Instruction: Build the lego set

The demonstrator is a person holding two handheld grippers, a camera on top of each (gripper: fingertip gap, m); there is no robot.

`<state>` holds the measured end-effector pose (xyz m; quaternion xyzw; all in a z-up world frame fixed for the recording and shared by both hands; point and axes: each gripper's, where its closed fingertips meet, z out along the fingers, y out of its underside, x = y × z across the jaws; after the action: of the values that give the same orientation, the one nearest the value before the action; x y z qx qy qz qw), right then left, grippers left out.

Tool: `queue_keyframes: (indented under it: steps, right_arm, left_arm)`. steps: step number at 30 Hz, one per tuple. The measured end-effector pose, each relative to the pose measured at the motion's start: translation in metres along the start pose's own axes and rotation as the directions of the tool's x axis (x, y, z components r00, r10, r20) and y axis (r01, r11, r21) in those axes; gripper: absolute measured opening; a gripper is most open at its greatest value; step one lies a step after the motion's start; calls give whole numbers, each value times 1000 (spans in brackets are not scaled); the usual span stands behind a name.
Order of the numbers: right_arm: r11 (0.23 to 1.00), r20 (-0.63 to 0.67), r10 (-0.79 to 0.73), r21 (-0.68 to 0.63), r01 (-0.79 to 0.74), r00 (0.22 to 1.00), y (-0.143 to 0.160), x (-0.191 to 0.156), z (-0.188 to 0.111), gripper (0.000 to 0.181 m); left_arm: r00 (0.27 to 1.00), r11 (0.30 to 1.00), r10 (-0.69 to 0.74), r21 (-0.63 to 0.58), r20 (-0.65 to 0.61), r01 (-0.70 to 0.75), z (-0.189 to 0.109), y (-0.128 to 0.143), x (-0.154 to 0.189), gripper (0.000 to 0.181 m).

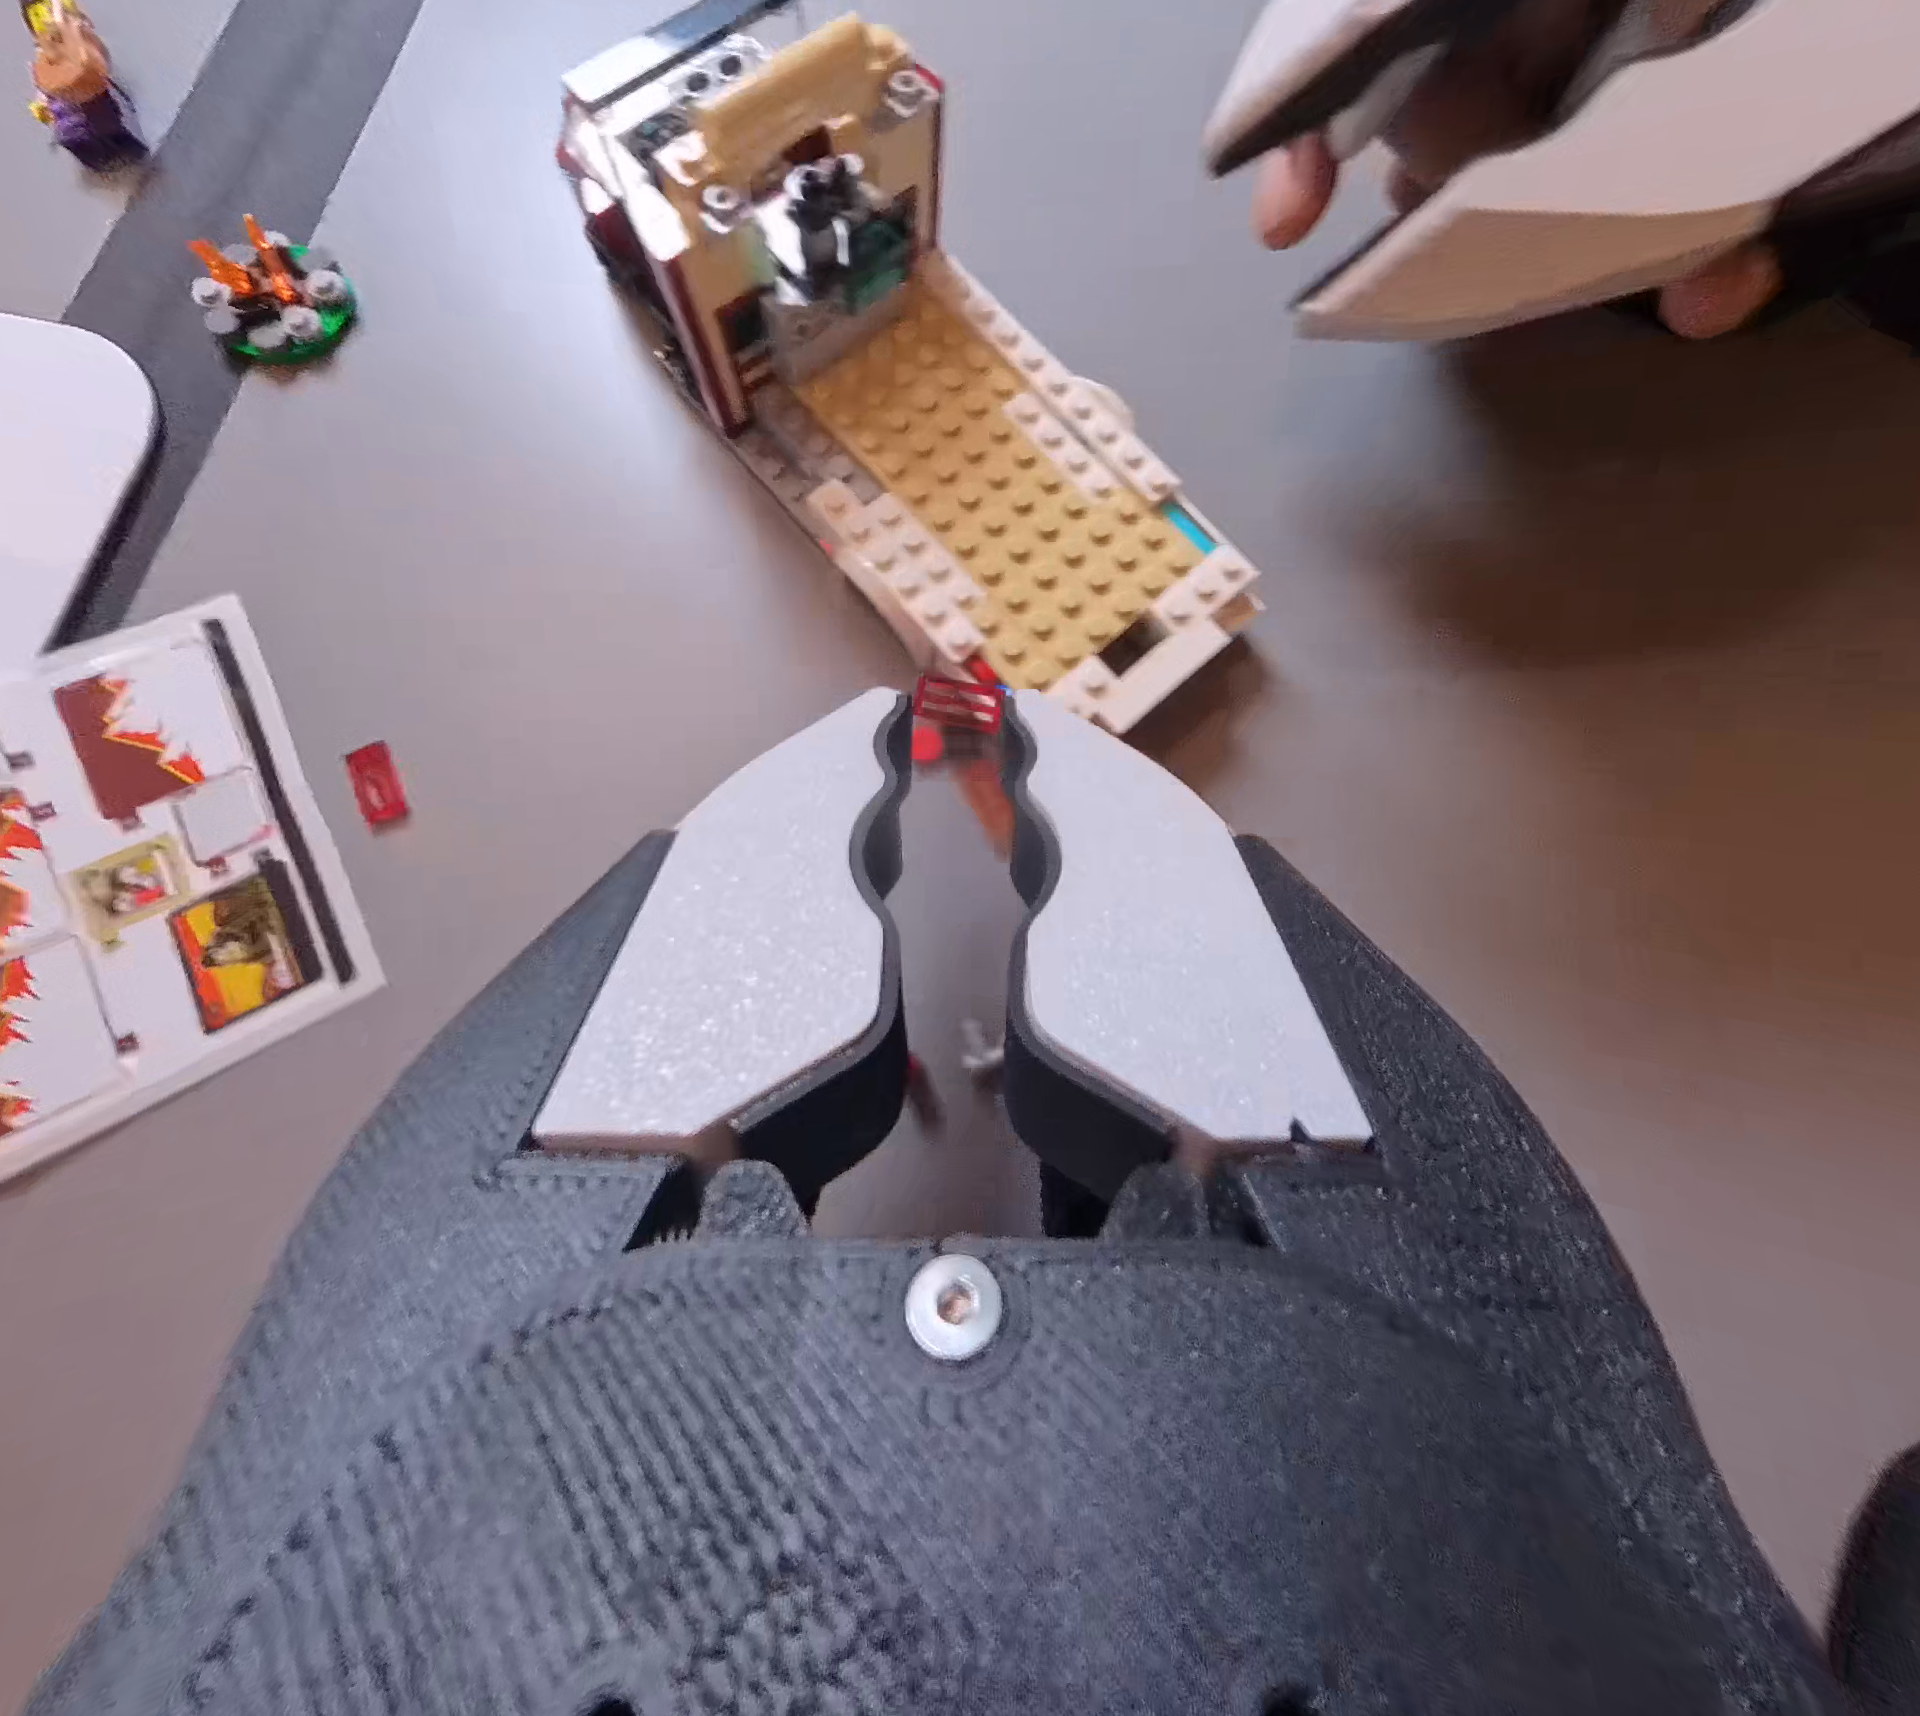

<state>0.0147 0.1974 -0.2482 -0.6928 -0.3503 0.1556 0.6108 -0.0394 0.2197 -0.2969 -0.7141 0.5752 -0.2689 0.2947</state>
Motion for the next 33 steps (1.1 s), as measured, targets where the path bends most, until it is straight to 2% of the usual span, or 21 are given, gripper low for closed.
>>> queue_keyframes:
  steps: [8,13,16,21,25,28,31,33]
  right_arm:
    - [1000,-14,20,-12,-21,1000,1,0,0,21]
    - [1000,-19,-3,-17,3,1000,1,-6,-1,21]
    - [1000,-30,-24,-16,24,999,0,-7,-2,21]
    - [999,-34,-38,-10,38,999,-2,-8,-5,21]
    - [999,-26,-42,-10,42,999,-2,-8,-4,21]
    - [999,-21,-41,-6,41,999,-3,-9,-5,21]
    - [999,-13,-36,-4,36,999,-3,-10,-4,21]
    - [999,-9,-37,-5,37,999,-3,-11,-2,21]
  left_arm:
    - [994,987,-59,-144,96,72,5,46,84,16]
    - [993,984,-65,-157,101,81,5,49,101,17]
    - [995,982,-74,-169,73,85,5,49,107,24]
    - [997,980,-80,-182,-3,78,2,50,119,27]
    - [996,987,-90,-132,-23,86,-6,41,115,29]
    - [995,994,-99,-36,12,99,-16,27,97,28]
    - [984,986,-139,103,114,128,-27,7,59,27]
    - [962,978,-153,174,228,115,-35,-3,22,27]
